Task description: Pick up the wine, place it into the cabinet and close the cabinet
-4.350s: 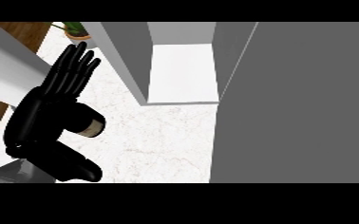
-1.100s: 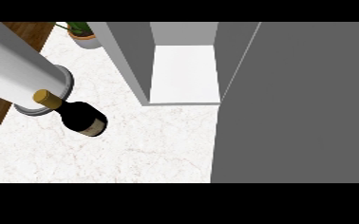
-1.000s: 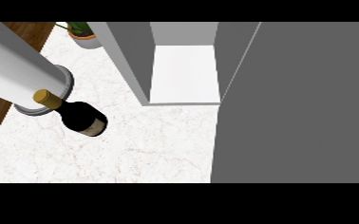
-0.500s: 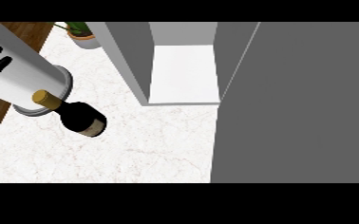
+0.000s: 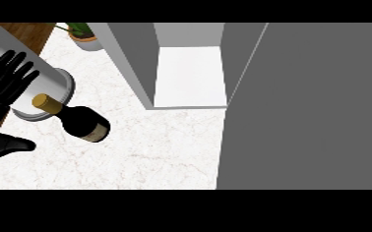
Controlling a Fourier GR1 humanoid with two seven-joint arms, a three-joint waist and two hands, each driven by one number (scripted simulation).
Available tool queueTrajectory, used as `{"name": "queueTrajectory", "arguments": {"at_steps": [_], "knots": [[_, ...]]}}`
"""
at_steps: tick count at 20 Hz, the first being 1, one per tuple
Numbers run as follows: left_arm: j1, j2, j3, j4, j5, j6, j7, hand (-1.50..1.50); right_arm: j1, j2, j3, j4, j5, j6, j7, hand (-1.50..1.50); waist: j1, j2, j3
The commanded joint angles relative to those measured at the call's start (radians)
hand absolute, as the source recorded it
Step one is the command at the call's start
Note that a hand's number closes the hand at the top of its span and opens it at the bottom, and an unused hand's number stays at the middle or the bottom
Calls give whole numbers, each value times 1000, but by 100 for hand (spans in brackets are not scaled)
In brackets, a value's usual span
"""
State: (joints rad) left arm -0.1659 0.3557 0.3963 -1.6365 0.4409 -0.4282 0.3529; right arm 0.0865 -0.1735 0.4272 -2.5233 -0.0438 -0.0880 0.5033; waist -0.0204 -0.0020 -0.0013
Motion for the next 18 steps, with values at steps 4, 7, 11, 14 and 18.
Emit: {"name": "queueTrajectory", "arguments": {"at_steps": [4,7,11,14,18], "knots": [[3,-28,-35,169,-125,-57,-177,-150,62,-41,-17,-234,-8,-3,77,-150,-1,1,0],[-61,11,-6,262,-126,-51,-191,-150,44,-48,-17,-257,-26,-8,107,-150,-4,1,0],[-30,2,-12,371,-199,-79,-328,-150,91,-62,-21,-243,-29,18,41,-150,-8,1,0],[-68,3,-19,453,-237,-55,-353,-150,44,-48,-1,-244,-7,-12,87,-150,-7,2,-1],[-87,12,-30,531,-272,-66,-420,-150,19,-59,-65,-265,-55,-21,117,-150,-5,2,-1]]}}
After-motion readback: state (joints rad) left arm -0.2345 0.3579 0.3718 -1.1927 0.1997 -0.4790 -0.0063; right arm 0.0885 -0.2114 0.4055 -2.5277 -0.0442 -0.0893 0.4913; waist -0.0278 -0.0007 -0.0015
